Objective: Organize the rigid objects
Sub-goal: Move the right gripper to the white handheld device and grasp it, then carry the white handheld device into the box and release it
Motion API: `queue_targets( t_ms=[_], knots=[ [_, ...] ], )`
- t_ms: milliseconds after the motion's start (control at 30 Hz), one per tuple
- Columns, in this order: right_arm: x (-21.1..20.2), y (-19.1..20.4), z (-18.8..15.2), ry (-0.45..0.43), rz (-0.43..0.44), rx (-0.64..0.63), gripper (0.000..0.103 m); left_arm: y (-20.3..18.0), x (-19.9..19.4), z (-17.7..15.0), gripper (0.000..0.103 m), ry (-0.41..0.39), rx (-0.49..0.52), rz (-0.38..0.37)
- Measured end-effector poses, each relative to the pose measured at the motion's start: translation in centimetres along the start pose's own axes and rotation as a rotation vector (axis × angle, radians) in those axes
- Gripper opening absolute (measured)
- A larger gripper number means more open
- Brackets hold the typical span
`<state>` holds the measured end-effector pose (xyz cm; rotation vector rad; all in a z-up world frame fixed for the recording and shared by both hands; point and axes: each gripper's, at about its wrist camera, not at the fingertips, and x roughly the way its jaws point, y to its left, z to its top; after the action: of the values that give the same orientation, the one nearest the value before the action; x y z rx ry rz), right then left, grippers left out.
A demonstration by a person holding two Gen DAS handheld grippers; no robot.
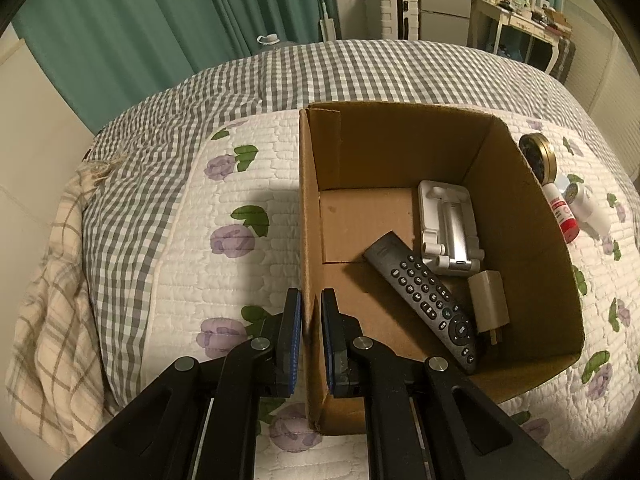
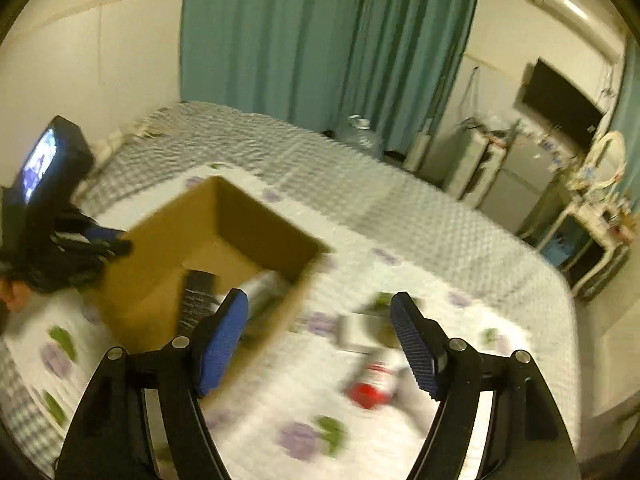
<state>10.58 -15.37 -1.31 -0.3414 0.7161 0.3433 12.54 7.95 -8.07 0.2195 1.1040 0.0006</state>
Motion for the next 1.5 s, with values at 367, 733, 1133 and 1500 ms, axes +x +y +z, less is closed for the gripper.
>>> queue_targets(
  t_ms=[367, 733, 1133, 1500],
  knots=[
    [1.3, -9.3, -5.7, 0.085, -0.203, 0.097, 0.074, -0.3, 0.0, 0.0, 0.009, 0.006, -0.008, 0.016],
    [9.4, -10.2, -11.6, 0.272, -0.106, 0.122, 0.074, -0.4, 0.0, 0.0, 0.009, 0.007, -0.006, 0.029],
    [11.7, -9.9, -13.1, 0.310, -0.072, 0.143, 0.066, -0.4, 0.0, 0.0, 0.009, 0.007, -0.005, 0.030],
    [10.4, -9.9, -12.8, 0.274, -0.065, 0.178, 0.043, -0.6, 0.0, 0.0, 0.009, 0.007, -0.004, 0.032]
  ],
)
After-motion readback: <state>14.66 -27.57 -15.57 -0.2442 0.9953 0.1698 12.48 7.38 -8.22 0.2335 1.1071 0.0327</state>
